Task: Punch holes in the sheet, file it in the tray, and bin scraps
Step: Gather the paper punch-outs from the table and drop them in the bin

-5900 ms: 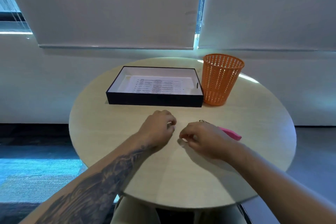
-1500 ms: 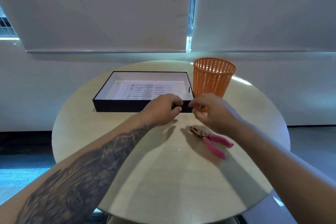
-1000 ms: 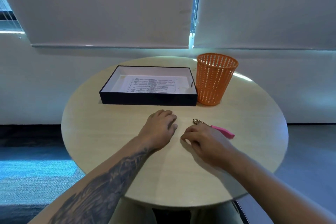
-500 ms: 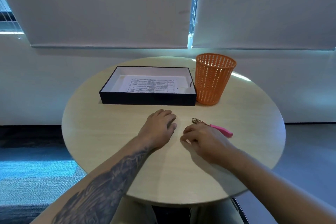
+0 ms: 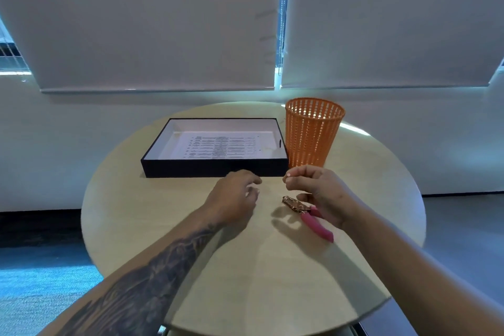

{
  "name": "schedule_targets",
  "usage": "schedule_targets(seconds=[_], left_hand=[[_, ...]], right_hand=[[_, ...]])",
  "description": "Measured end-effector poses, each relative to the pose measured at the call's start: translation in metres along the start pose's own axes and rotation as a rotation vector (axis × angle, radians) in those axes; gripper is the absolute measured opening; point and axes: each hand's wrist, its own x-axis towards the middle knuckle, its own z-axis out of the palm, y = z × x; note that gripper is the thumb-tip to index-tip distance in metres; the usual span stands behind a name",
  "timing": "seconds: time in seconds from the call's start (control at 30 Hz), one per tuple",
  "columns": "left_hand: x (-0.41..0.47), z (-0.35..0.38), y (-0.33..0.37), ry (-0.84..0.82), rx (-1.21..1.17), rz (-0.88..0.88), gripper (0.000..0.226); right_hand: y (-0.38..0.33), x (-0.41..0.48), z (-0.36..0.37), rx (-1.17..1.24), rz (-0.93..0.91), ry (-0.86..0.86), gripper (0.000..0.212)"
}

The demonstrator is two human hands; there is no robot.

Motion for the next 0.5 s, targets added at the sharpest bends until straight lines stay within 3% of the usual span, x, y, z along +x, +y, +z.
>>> schedule_targets(seconds=[0.5], left_hand=[[0.123,-0.071,0.091,0.128,0.027,0.225,0.032]], right_hand=[[-0.098,0.059,-0.055,-0.319,-0.343,0.191,0.009]])
